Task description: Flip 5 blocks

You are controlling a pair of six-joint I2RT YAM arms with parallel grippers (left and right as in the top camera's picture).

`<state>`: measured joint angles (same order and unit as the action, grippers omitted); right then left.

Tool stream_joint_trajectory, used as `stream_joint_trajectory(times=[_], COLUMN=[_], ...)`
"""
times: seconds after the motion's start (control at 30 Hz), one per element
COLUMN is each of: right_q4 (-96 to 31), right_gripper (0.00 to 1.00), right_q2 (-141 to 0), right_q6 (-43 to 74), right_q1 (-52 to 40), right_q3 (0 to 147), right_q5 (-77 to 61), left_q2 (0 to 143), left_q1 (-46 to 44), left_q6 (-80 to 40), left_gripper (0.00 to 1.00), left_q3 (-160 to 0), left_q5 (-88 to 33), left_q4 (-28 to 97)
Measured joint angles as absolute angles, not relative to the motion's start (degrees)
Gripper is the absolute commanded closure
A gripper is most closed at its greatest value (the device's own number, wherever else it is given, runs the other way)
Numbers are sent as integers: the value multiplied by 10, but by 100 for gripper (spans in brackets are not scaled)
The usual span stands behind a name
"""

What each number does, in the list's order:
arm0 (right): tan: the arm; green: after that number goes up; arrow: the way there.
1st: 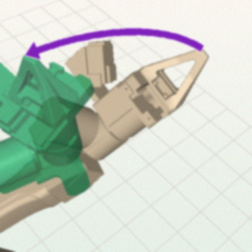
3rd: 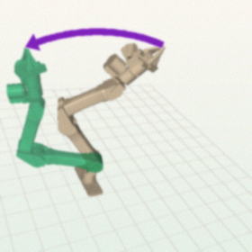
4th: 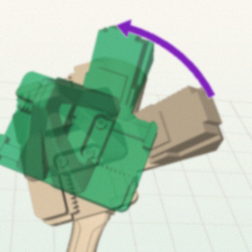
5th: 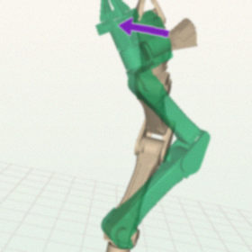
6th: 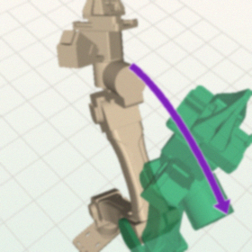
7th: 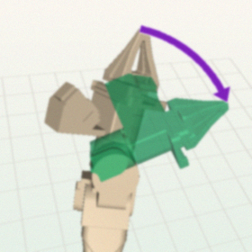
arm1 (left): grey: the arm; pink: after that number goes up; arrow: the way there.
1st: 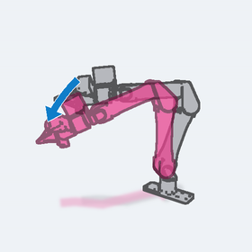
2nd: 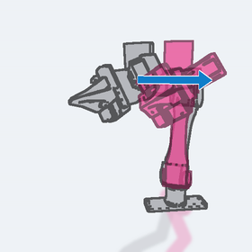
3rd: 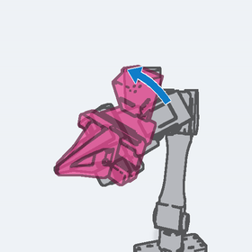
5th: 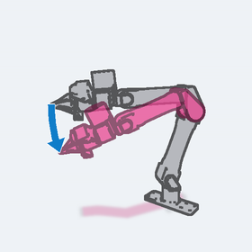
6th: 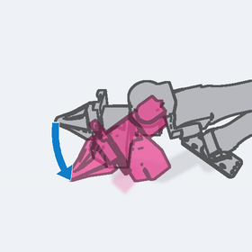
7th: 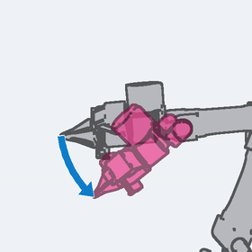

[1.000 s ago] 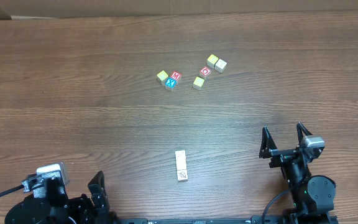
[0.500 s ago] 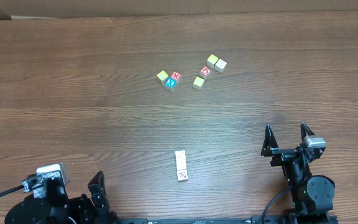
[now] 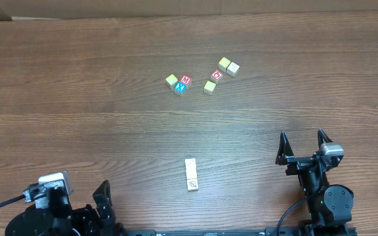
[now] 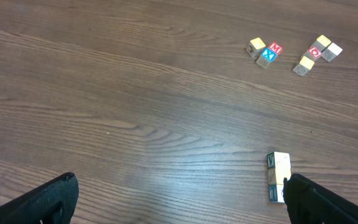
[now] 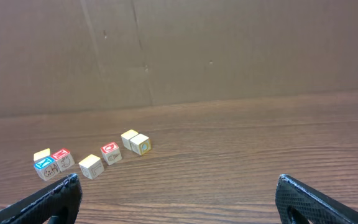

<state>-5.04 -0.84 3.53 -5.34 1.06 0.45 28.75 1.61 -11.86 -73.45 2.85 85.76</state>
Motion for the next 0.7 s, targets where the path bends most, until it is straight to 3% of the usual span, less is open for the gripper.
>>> stream_joint_trajectory(times=[0.7], right_q4=[-51], right_gripper=[0], right_q2=[-8], right_q6=[34], right_q1=[-53], right_q3=[11], right_q5=[4], left_q2=[288], left_q1=[16], left_q6=[-118], left_gripper=[0], left_q3=[-735], left_q5=[34], left_q4=[857])
